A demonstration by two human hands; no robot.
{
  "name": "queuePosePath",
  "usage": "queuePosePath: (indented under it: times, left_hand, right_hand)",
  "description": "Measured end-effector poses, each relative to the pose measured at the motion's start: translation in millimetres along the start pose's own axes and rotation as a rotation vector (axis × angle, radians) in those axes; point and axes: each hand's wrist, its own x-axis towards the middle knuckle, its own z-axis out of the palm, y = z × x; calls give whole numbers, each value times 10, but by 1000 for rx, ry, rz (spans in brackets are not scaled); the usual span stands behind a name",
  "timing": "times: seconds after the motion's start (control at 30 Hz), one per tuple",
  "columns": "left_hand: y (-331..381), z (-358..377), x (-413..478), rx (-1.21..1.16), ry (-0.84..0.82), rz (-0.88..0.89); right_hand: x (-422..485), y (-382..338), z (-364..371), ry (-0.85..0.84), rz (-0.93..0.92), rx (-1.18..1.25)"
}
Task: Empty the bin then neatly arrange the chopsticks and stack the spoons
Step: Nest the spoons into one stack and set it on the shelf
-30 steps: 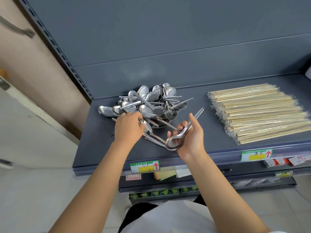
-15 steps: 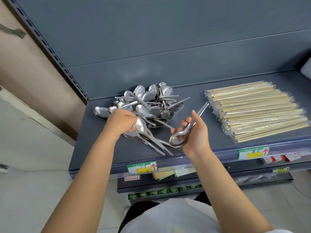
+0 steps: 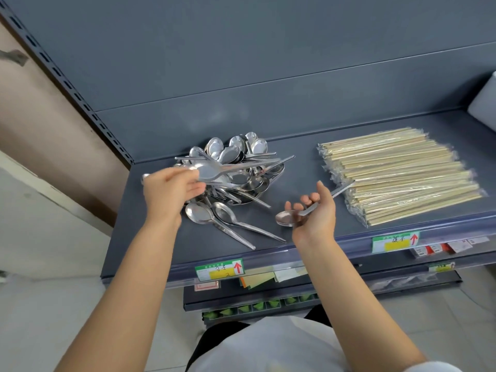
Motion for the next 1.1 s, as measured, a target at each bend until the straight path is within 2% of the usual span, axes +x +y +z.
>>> queuePosePath:
  times: [0.1, 0.17, 0.23, 0.33, 0.4, 0.57, 0.8, 0.87, 0.97, 1.03, 1.1]
  left_hand:
    - [-105, 246, -201, 1, -146, -109]
    - [-227, 401, -314, 204, -232, -107]
    - [-325, 499, -399, 423, -313, -32]
    - [-351, 535, -500, 630, -393, 101]
    - [-331, 526, -538, 762, -435, 206]
    - [-322, 512, -522, 797, -565, 233]
    - [-360, 415, -446, 639, -604, 201]
    - [-324, 321, -381, 647, -487, 286]
    - [-282, 106, -217, 1077, -316, 508]
    - [-311, 21, -112, 1324, -348, 569]
    - [-355, 10, -48, 1434, -417, 604]
  right_hand:
    - [-36, 110, 53, -130, 0, -55]
    - [-40, 212, 83, -172, -27, -68]
    - [-50, 266, 100, -169, -56, -50]
    - [-44, 253, 79, -108, -53, 1]
    - [-47, 239, 50, -130, -49, -36]
    - [-54, 204, 31, -162, 58, -119]
    - [-61, 216, 16, -197, 158, -195]
    - [-78, 213, 33, -185, 167, -164]
    - [-87, 194, 48, -149, 150, -155]
    - [-98, 198, 49, -147, 146, -162]
    - [-109, 218, 49, -149, 146, -175]
